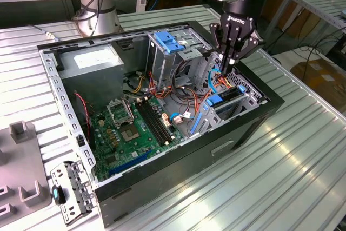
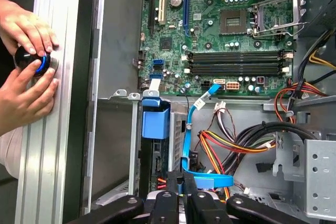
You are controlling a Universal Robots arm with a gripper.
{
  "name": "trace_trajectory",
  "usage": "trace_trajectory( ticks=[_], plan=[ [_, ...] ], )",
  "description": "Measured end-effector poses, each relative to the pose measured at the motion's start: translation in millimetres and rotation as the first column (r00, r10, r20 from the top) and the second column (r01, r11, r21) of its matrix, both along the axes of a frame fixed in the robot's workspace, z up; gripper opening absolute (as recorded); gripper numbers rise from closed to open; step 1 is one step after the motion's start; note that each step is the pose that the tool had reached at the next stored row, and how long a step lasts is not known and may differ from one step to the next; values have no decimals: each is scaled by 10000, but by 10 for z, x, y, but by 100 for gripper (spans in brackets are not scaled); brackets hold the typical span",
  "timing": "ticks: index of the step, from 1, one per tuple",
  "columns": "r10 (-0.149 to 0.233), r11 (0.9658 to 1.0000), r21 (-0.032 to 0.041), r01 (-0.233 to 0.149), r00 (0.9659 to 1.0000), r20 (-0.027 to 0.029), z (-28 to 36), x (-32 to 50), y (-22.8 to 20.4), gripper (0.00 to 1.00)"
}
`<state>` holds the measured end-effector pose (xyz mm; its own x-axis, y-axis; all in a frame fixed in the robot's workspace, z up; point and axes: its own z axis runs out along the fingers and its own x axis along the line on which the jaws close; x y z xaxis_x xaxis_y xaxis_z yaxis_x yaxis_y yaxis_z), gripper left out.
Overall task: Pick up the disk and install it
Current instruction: 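Insert the second disk wire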
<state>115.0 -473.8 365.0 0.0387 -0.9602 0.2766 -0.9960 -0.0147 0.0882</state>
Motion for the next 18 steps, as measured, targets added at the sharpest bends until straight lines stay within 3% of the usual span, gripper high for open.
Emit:
trace_trajectory(
  ticks=[3,8,12,18],
  plan=[
    [45,10000,39,-45,10000,50,-18,-30,-16,16],
    [99,9995,288,-104,9998,190,-41,-52,-104,16],
    [118,9984,553,-138,9992,373,-63,-95,-206,16],
    [111,9973,714,-154,9981,611,-82,-145,-291,16]
  ],
)
